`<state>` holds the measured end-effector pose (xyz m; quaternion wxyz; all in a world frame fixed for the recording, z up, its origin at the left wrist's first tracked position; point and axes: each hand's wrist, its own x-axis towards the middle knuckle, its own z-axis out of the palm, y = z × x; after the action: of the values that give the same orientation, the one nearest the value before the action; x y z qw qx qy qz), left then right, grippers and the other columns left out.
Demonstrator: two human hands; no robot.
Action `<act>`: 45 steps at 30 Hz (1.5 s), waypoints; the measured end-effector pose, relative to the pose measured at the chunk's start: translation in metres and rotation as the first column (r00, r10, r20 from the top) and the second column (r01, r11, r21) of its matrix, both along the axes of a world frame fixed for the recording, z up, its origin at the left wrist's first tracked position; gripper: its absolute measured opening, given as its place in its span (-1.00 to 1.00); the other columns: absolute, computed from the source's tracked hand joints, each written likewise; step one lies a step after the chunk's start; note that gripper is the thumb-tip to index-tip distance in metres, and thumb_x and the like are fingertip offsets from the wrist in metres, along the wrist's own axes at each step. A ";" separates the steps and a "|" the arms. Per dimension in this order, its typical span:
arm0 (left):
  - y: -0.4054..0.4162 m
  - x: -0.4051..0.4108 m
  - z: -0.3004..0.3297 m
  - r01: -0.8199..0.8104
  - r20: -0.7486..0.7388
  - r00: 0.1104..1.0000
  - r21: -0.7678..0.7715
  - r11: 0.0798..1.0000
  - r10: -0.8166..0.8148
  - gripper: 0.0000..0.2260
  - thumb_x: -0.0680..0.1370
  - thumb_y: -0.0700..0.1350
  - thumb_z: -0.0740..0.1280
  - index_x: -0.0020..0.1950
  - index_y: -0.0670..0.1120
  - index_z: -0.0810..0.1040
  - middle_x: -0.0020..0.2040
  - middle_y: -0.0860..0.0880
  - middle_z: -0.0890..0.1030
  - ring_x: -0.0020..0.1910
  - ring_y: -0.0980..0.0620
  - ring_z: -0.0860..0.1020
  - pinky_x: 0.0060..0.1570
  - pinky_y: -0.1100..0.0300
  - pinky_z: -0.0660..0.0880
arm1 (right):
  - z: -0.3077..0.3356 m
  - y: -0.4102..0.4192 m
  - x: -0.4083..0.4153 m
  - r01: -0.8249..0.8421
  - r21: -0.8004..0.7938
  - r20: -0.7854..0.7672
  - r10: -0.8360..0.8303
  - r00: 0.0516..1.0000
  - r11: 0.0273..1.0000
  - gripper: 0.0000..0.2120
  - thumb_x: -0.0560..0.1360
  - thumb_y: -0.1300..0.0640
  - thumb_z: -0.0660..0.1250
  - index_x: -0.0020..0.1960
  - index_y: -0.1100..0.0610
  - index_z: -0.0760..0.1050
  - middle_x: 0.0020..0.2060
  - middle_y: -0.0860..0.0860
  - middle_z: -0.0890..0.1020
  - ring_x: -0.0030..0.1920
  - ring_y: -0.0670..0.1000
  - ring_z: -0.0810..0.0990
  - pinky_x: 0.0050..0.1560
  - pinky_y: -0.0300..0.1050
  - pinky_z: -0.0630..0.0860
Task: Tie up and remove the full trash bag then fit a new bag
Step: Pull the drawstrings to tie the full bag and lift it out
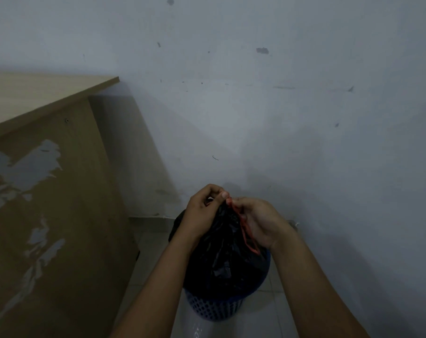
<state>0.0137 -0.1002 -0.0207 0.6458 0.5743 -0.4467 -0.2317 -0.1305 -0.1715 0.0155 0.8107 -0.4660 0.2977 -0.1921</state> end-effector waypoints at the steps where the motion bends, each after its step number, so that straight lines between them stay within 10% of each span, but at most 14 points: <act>1: 0.000 0.000 0.000 -0.013 -0.023 1.000 0.010 1.000 0.013 -0.90 0.63 0.00 0.42 -0.07 0.05 0.65 -0.18 0.12 0.67 -0.22 0.16 0.62 -0.19 0.35 0.51 | -0.003 0.001 0.002 0.031 -0.024 0.002 -0.031 1.000 0.999 -0.81 0.58 0.24 0.29 -0.08 0.21 0.69 0.05 0.28 0.61 0.08 0.22 0.57 0.20 0.13 0.50; 4: 0.001 0.000 0.000 -0.030 -0.083 0.996 0.030 0.999 0.032 -0.89 0.63 -0.04 0.44 -0.08 0.00 0.66 -0.20 0.10 0.65 -0.27 0.14 0.61 -0.27 0.32 0.51 | -0.007 0.002 0.003 0.014 -0.191 -0.009 -0.016 1.000 0.982 -0.83 0.53 0.20 0.35 -0.05 0.26 0.69 -0.05 0.26 0.74 -0.06 0.16 0.70 0.02 0.01 0.60; 8: 0.001 0.002 0.002 -0.041 -0.123 0.991 0.058 0.997 0.048 -0.90 0.61 -0.07 0.48 -0.11 -0.02 0.68 -0.20 0.06 0.66 -0.26 0.13 0.63 -0.28 0.30 0.53 | -0.018 -0.002 0.004 -0.063 -0.470 -0.109 0.013 0.994 0.880 -0.77 0.68 0.18 0.36 0.22 0.33 0.60 0.16 0.35 0.70 0.17 0.28 0.72 0.27 0.20 0.60; 15: -0.001 -0.001 0.003 0.017 -0.289 0.957 0.066 0.998 0.003 -0.91 0.57 -0.07 0.52 -0.09 -0.06 0.72 -0.13 -0.09 0.70 -0.16 -0.01 0.69 -0.14 0.17 0.62 | -0.030 -0.002 0.004 0.096 -0.784 -0.073 -0.245 0.967 0.613 -0.81 0.70 -0.01 0.36 0.06 0.08 0.66 -0.05 0.06 0.73 0.01 0.07 0.71 0.06 0.06 0.60; 24: -0.003 -0.002 0.003 0.012 -0.419 0.907 0.101 0.995 0.031 -0.89 0.57 -0.12 0.52 -0.10 -0.14 0.75 -0.10 -0.19 0.75 -0.16 -0.02 0.72 -0.17 0.21 0.61 | -0.043 -0.003 0.009 0.281 -0.893 0.160 -0.336 0.928 0.352 -0.85 0.66 0.10 0.43 0.02 -0.16 0.56 -0.11 -0.13 0.72 -0.09 -0.14 0.71 -0.09 -0.19 0.61; 29: -0.009 -0.007 0.000 -0.038 -0.605 0.788 0.143 0.989 0.118 -0.91 0.56 -0.16 0.51 -0.12 -0.15 0.74 -0.10 -0.22 0.75 -0.15 -0.09 0.72 -0.11 0.12 0.64 | -0.054 -0.003 0.011 0.293 -0.925 0.188 -0.379 0.906 0.241 -0.96 0.68 0.14 0.40 0.04 0.03 0.59 -0.10 -0.10 0.68 -0.07 -0.12 0.66 -0.05 -0.16 0.58; 35: -0.013 0.015 -0.018 -0.400 -0.383 0.795 0.252 0.881 0.470 -0.86 0.61 -0.13 0.46 -0.14 -0.08 0.67 -0.09 -0.17 0.72 -0.11 -0.08 0.65 0.00 0.06 0.61 | -0.069 -0.002 0.002 0.330 -0.910 0.196 -0.438 0.877 0.253 -0.94 0.70 0.15 0.38 0.04 0.05 0.60 -0.10 -0.09 0.67 -0.07 -0.13 0.65 -0.07 -0.14 0.58; 45: -0.013 0.007 -0.025 -0.397 -0.165 0.882 0.245 0.884 0.441 -0.82 0.60 0.07 0.44 -0.15 0.03 0.69 -0.18 0.04 0.72 -0.14 0.06 0.68 -0.16 0.23 0.56 | -0.070 0.008 -0.002 0.544 -0.753 0.263 -0.588 0.765 0.371 -0.93 0.69 -0.02 0.39 0.03 -0.08 0.58 -0.08 -0.12 0.69 -0.02 -0.09 0.70 0.01 0.07 0.66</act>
<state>0.0211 -0.1127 -0.0453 0.6628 0.6921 -0.2121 -0.1916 -0.1327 -0.1638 -0.0549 0.3909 -0.6490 0.3404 -0.5569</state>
